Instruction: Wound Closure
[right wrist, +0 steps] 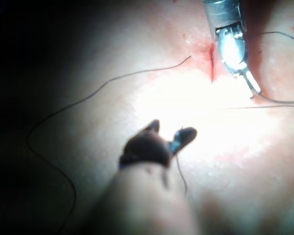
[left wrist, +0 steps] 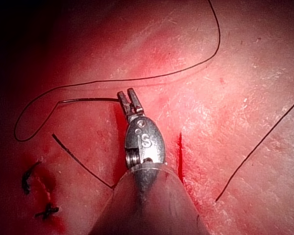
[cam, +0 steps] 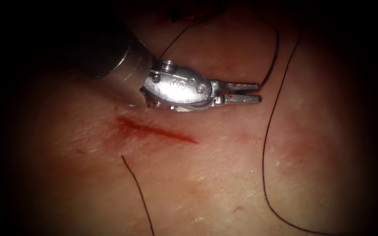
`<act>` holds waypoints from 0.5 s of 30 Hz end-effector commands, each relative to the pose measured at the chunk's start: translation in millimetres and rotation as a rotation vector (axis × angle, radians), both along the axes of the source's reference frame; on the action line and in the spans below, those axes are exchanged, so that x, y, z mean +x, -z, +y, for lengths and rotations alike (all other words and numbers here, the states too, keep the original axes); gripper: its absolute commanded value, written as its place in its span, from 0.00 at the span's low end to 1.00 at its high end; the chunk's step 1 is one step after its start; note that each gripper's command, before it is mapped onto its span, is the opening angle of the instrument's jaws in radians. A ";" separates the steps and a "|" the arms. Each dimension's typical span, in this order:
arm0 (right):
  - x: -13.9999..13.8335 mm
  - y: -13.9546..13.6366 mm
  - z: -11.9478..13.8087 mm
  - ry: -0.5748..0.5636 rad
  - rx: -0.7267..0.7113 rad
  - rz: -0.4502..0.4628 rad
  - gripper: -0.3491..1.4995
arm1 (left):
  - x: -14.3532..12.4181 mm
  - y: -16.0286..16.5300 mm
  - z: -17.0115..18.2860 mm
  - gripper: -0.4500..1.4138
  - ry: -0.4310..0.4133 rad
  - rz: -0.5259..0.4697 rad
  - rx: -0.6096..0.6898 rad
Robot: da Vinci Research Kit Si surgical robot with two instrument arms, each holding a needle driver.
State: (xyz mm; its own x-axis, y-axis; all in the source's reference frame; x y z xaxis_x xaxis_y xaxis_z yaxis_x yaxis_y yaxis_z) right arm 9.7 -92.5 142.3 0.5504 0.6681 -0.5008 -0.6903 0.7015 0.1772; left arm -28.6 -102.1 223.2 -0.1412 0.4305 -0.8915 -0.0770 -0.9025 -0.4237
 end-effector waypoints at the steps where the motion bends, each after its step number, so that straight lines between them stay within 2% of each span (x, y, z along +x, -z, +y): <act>1: 0.5 -0.1 0.0 -0.009 0.001 0.008 0.99 | -1.1 0.1 -1.5 0.33 0.009 0.001 0.051; 2: 0.5 -0.1 0.4 -0.006 0.000 0.013 0.99 | -1.1 0.1 -1.4 0.45 0.011 0.004 0.081; 3: 0.5 -0.3 1.1 -0.006 -0.001 0.020 0.99 | -1.1 0.2 -1.3 0.61 0.016 0.009 0.123; 4: 0.5 -0.4 1.6 -0.010 0.000 0.026 0.99 | -1.0 0.2 -1.3 0.72 0.020 0.020 0.136; 6: 0.5 -0.9 2.7 -0.014 -0.007 0.021 0.99 | -0.7 0.5 -1.0 0.87 0.037 0.042 0.180; 11: 1.2 -2.4 4.6 -0.013 -0.003 0.033 0.99 | 1.2 2.1 -0.5 0.96 0.010 0.070 0.205; 15: 2.4 -3.6 4.9 -0.008 -0.002 0.046 0.99 | 3.2 4.4 0.1 0.96 0.011 0.066 0.230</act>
State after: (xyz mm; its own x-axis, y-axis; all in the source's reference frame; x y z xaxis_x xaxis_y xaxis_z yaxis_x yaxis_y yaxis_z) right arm 11.2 -86.5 145.9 0.5218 0.6704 -0.5276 -0.6907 0.6950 0.2000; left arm -23.8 -100.4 218.1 -0.1934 0.6196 -0.7607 -0.1234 -0.7846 -0.6076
